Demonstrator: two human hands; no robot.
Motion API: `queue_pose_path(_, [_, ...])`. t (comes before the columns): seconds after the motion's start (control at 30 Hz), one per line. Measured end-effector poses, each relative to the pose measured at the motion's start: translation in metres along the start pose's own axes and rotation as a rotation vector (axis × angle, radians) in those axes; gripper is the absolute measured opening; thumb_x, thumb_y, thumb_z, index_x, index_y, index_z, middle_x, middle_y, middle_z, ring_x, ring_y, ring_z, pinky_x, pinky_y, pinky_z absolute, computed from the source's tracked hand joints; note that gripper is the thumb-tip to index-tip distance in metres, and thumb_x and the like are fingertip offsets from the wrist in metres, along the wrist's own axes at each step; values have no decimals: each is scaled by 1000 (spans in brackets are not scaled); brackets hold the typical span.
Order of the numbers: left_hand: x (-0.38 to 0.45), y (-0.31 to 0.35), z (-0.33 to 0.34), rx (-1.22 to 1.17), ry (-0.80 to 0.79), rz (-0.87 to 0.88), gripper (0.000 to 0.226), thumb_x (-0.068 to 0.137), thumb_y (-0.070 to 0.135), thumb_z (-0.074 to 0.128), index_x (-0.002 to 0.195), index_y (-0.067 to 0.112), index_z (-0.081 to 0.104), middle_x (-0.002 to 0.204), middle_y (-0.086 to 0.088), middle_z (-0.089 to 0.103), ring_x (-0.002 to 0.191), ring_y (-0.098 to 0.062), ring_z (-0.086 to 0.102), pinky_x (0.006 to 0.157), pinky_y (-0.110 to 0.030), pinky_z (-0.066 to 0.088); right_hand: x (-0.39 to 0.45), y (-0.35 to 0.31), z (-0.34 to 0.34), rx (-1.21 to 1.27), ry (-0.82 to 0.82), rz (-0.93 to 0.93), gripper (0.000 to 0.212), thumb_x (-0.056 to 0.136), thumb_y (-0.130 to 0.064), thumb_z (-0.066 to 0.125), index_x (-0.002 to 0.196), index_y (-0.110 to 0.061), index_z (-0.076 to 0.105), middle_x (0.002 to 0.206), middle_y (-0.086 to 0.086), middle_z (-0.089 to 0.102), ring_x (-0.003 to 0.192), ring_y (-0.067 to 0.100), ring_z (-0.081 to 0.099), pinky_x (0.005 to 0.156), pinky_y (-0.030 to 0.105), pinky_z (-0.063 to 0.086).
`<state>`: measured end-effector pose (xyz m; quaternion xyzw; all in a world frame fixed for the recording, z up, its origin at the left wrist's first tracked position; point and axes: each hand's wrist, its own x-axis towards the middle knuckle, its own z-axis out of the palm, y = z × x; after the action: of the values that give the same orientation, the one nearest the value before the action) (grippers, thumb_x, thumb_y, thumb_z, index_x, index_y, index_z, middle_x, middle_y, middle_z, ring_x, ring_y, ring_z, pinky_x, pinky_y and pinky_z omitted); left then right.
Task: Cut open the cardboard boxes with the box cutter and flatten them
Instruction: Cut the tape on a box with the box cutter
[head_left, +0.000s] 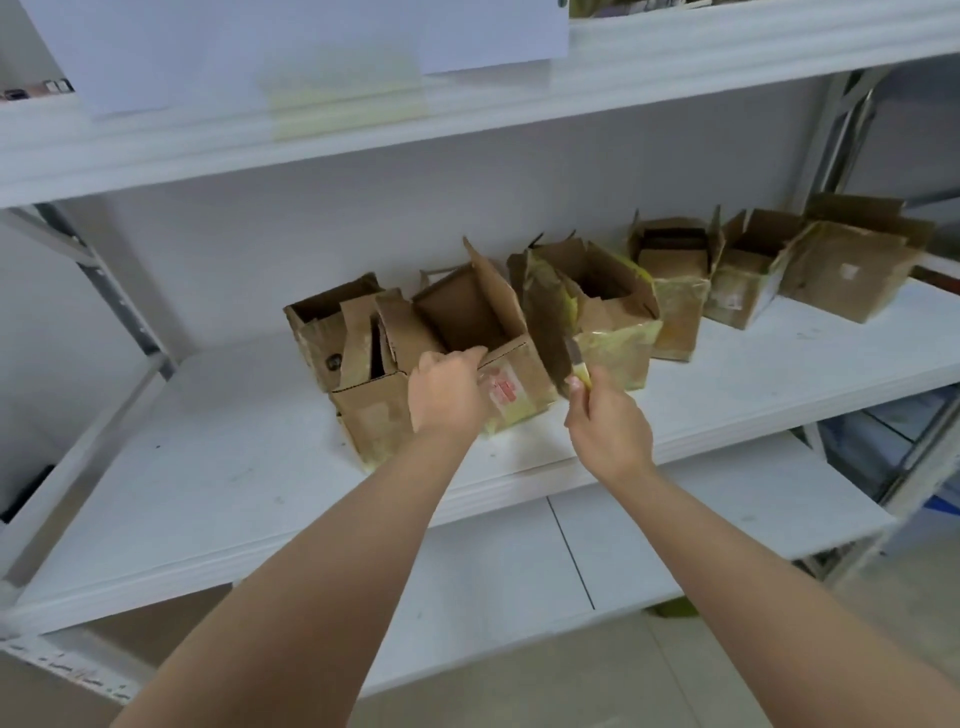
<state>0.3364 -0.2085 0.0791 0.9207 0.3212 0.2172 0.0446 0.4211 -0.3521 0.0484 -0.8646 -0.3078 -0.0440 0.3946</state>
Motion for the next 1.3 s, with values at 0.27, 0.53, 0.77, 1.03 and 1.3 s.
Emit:
queue_pose_path(0.27, [-16,-75,-23,-88,60,-7,40,91,5,51,122,26,64,106,-9,64,97,-27,58,76,-31,45,3,-13,26,-4,-45,29,25,101,-32,30,103,-12,44,82,8,65,77,34,60,61,36,41])
queue_pose_path(0.53, [-30,-131,-42,-161,106,238,43,75,-14,55,102,14,73,97,-3,73,92,-26,64,75,-26,45,2,-27,49,5,-97,85,24,101,-28,31,108,-8,43,86,7,63,78,31,59,64,36,41])
queue_pose_path(0.77, [-30,-106,-33,-554,61,185,29,89,-2,57,107,17,72,102,10,70,97,-7,64,86,-16,48,7,-28,37,81,46,138,23,102,-27,31,105,-7,41,82,6,50,74,28,46,64,35,34])
queue_pose_path(1.03, [-48,-88,2,-728,-32,134,21,91,6,61,101,20,72,96,14,71,87,2,64,76,-16,48,17,-13,16,37,93,156,27,102,-28,31,110,-6,43,85,7,50,76,27,43,66,35,33])
queue_pose_path(1.3, [-33,-125,-14,-392,10,317,33,89,-2,59,118,13,68,107,-2,70,98,-10,60,86,-3,37,20,-26,32,123,-78,55,23,102,-28,32,105,-7,41,87,11,59,77,32,56,69,41,47])
